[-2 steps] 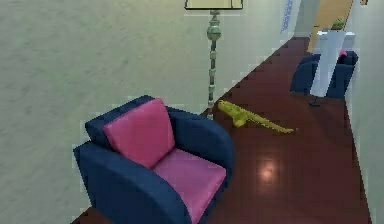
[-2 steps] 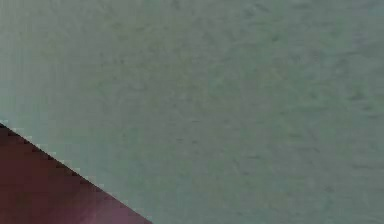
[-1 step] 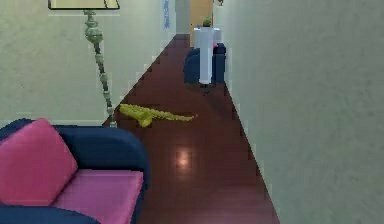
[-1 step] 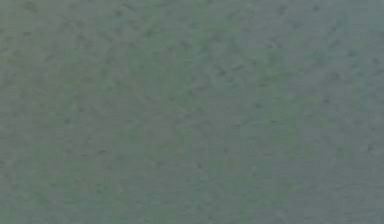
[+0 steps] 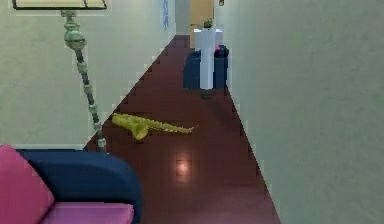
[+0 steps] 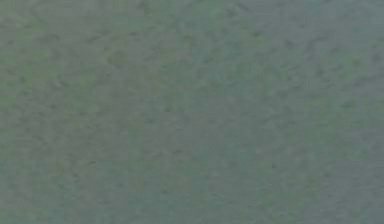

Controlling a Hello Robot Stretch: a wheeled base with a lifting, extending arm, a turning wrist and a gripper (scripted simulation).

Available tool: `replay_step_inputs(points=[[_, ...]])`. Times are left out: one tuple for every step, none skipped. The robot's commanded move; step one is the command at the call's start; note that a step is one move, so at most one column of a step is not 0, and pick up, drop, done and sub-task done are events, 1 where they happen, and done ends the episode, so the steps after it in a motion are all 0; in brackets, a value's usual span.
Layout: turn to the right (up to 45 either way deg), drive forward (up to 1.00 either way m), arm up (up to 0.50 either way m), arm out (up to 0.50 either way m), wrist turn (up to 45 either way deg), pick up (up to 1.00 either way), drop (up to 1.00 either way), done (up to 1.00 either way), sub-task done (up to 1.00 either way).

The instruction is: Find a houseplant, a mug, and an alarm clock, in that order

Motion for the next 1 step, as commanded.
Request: replay_step_inputs(points=[[0.0, 1.00, 0.00, 0.00, 0.0, 0.00, 0.00, 0.00, 0.00]])
